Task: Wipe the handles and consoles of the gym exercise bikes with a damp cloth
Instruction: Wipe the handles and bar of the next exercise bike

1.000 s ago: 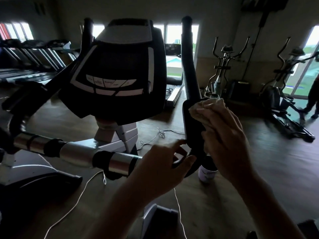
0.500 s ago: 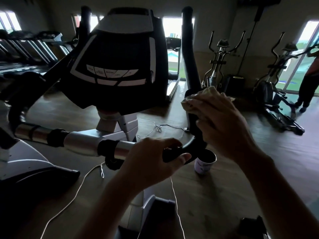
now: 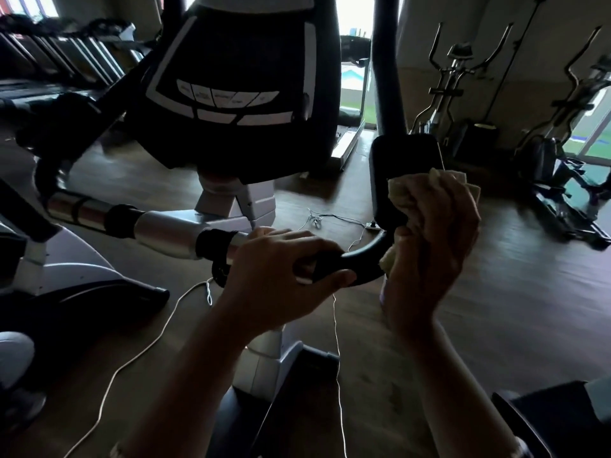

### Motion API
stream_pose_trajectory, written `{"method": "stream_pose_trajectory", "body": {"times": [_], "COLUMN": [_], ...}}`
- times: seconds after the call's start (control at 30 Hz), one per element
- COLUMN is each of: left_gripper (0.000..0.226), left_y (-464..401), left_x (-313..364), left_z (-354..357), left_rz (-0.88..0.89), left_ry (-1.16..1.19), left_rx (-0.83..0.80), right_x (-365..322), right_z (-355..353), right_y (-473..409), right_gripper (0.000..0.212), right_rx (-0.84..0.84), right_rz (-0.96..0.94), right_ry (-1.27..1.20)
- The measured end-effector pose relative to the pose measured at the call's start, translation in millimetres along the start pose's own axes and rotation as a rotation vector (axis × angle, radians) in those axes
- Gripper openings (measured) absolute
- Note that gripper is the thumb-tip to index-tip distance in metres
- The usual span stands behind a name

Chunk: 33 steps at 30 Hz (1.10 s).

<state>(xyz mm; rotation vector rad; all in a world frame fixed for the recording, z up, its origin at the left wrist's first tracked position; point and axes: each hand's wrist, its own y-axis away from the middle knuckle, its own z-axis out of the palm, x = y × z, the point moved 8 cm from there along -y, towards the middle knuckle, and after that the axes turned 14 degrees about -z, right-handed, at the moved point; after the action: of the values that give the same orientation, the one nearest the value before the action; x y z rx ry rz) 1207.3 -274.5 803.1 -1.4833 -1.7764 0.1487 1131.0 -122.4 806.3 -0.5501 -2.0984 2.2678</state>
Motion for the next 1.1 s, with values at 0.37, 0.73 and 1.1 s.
{"method": "stream_pose_trajectory", "body": {"times": [0.37, 0.73, 1.1], "left_gripper": [0.035, 0.038, 0.049], "left_y": [10.1, 11.1, -0.9], "left_x": [2.3, -1.7, -22.0], "left_z": [0.5, 1.0, -11.2], "left_rz": [0.016, 0.035, 0.215], "left_ry": [-0.055, -0.054, 0.007], "left_rx": [0.071, -0.005, -0.193], "right_x": [-2.7, 2.2, -26.5], "right_z": [-4.1, -3.4, 13.4], "right_y": [5.1, 21.5, 55.3], "right_gripper": [0.05, 0.058, 0.062], "right_rx": [-0.004, 0.008, 0.049], "right_rz": [-0.013, 0.171, 0.281], "right_ry": [-0.046, -0.046, -0.014]}}
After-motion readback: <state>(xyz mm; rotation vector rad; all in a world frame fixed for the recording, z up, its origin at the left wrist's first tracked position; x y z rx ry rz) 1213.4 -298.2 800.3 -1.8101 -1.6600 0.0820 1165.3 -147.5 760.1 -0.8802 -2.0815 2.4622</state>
